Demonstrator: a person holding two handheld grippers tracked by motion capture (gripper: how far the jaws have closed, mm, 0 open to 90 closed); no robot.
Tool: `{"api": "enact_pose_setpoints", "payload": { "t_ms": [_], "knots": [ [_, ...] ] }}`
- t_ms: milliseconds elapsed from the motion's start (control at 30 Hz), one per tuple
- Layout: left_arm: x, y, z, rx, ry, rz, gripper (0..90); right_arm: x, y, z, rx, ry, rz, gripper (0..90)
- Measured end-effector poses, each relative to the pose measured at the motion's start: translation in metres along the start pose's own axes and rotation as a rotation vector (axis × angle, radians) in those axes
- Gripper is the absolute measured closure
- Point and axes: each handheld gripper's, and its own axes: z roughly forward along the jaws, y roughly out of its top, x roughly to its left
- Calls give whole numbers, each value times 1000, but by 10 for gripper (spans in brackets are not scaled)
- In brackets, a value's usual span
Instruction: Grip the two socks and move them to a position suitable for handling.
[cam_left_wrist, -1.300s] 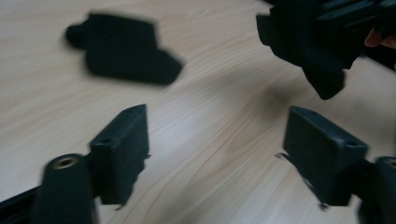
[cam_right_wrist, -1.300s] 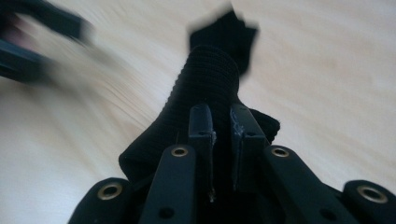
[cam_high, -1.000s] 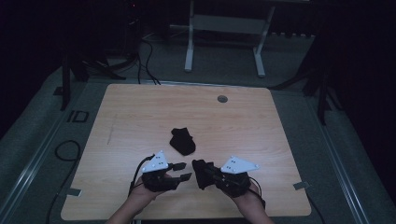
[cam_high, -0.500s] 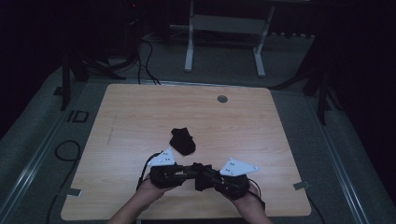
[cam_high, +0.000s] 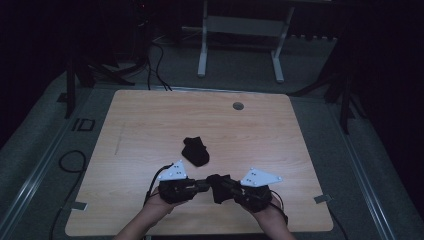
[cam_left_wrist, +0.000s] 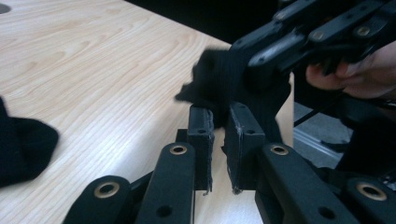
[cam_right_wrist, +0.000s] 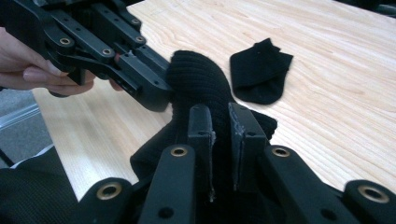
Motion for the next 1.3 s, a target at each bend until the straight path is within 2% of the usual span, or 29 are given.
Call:
{"api": "enact_pose_setpoints", "payload": {
  "t_ms": [67,100,167,233,267,300,333,367,433,467,500,567,667,733,933,967,1067,1133,1300],
  "knots": [
    [3,-1,-4,-16,41,-14,894,-4,-1,-4,-12,-15,10,804],
    [5,-1,-6,-17,44,-30,897,-6,-1,-8,-25,-38,21,805],
    [5,-2,-10,-18,90,-15,900,-14,-1,-14,-33,-29,48,805],
    [6,-1,-11,-18,85,-23,900,-15,-2,-16,-39,-41,49,805],
    [5,-1,-10,-37,93,-20,899,-18,-2,-22,-48,-47,56,805],
    [6,0,-10,-51,86,-30,895,-18,-2,-23,-47,-37,58,804],
    [6,1,-9,-51,84,-34,846,-16,-3,-23,-49,-25,57,804],
    [6,2,-7,-42,62,-37,804,-15,-3,-23,-48,-22,55,804],
    [4,3,-4,-42,45,-24,742,-10,-3,-22,-46,6,52,804],
    [3,4,-3,-38,16,-15,741,-8,-3,-21,-47,12,48,804],
    [1,5,-2,-37,6,-1,706,-7,-3,-21,-42,23,45,804],
    [-1,6,1,-22,-4,16,700,-5,-2,-21,-49,35,49,805],
    [-1,7,3,-16,-5,19,702,-2,-1,-21,-52,49,42,804],
    [1,7,3,-19,-13,11,702,-1,0,-21,-50,53,36,804],
    [0,7,2,-39,-45,26,698,2,0,-21,-44,74,25,804],
    [-1,7,2,-46,-59,31,670,2,0,-21,-43,77,22,804],
    [-2,8,1,-51,-78,40,660,3,0,-21,-40,84,19,804],
    [-3,9,1,-48,-74,47,604,3,0,-21,-33,91,16,804],
    [-5,10,3,-39,-86,61,550,6,0,-18,-20,106,3,803]
  ]
}}
